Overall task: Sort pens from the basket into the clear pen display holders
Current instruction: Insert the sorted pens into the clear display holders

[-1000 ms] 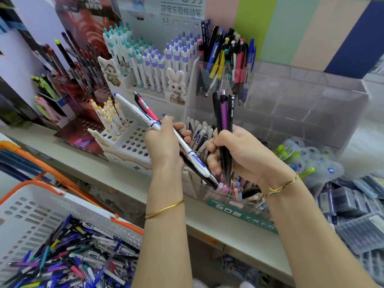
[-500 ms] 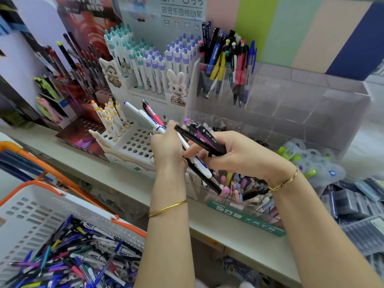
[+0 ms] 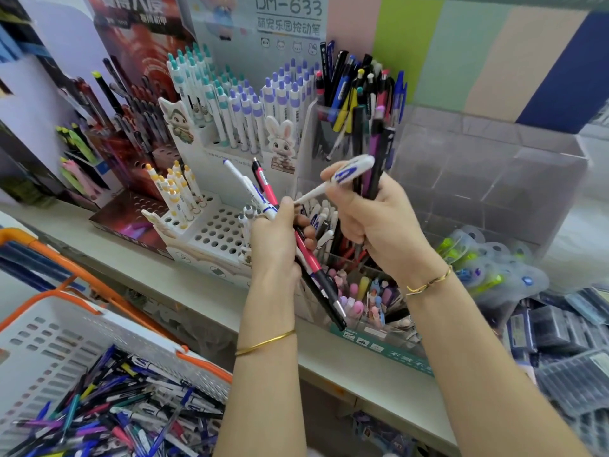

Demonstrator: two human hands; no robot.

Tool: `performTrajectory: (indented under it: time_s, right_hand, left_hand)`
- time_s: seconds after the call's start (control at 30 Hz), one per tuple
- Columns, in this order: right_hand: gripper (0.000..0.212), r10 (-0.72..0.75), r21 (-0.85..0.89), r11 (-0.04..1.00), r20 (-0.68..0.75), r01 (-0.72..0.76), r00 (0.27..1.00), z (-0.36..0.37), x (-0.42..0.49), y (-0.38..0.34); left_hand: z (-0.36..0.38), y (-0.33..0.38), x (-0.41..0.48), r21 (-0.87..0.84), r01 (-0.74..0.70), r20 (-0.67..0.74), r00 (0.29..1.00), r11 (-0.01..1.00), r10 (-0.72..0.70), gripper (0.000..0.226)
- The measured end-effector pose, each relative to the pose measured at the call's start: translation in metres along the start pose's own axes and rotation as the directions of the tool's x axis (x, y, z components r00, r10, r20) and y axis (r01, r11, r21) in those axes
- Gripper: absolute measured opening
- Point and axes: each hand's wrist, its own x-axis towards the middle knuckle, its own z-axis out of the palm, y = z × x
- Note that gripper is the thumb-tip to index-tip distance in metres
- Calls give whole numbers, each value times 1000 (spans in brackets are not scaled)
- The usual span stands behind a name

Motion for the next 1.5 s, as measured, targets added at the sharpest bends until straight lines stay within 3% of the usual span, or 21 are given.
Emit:
performTrajectory:
  time_s: [0.17, 0.3, 0.4, 0.53, 0.63, 0.73, 0.87, 0.97, 1.03, 1.1, 1.23, 1.4, 1.5]
  right_hand:
    - [17, -46, 182, 977, -324, 110, 945, 9, 15, -4]
    - [8, -81, 112, 983, -433, 143, 898, 20, 19, -3]
    - [14, -47, 84, 991, -520, 106, 853, 16, 18, -6]
    - [14, 100, 56, 995, -396, -85, 913, 10, 13, -4]
    - [19, 196, 56, 981, -339, -188, 920, 10, 11, 0]
    - [13, 207, 11, 977, -284, -212, 936, 9, 11, -2]
    - [22, 235, -13, 970, -197, -242, 952, 10, 9, -6]
    - [21, 212, -6, 976, -224, -219, 951, 11, 13, -5]
    - [26, 125, -24, 990, -321, -140, 939, 10, 18, -3]
    - [16, 12, -50, 998, -395, -35, 919, 6, 23, -6]
    - [17, -102, -181, 983, -403, 30, 909, 4, 23, -11]
    - [15, 78, -205, 973, -141, -106, 987, 13, -6, -5]
    - [23, 186, -284, 940, -31, -187, 982, 17, -18, 1]
  left_hand:
    - [0, 7, -5, 101, 13, 210, 977, 995, -34, 27]
    - [0, 8, -11, 145, 13, 370, 927, 989, -66, 25]
    - [-5, 8, -11, 157, 27, 418, 904, 987, -92, 19]
    - [-10, 7, -13, 181, 35, 469, 875, 983, -118, 18]
    - [-10, 6, -15, 196, 51, 493, 858, 979, -143, 15]
    - [-12, 8, -17, 242, 55, 517, 838, 969, -177, 17]
    - [-15, 11, -18, 281, 45, 554, 808, 959, -200, 16]
    - [-15, 10, -17, 226, 96, 553, 806, 969, -209, 16]
    - [-17, 9, -15, 192, 130, 539, 814, 973, -215, 18]
    - [-19, 7, -14, 194, 145, 527, 819, 970, -228, 19]
    - [-20, 5, -12, 153, 156, 449, 868, 976, -209, 16]
    - [-20, 10, -2, -52, 93, 268, 960, 994, -76, 13]
    - [-23, 9, 2, -117, 29, 174, 985, 993, -8, 14]
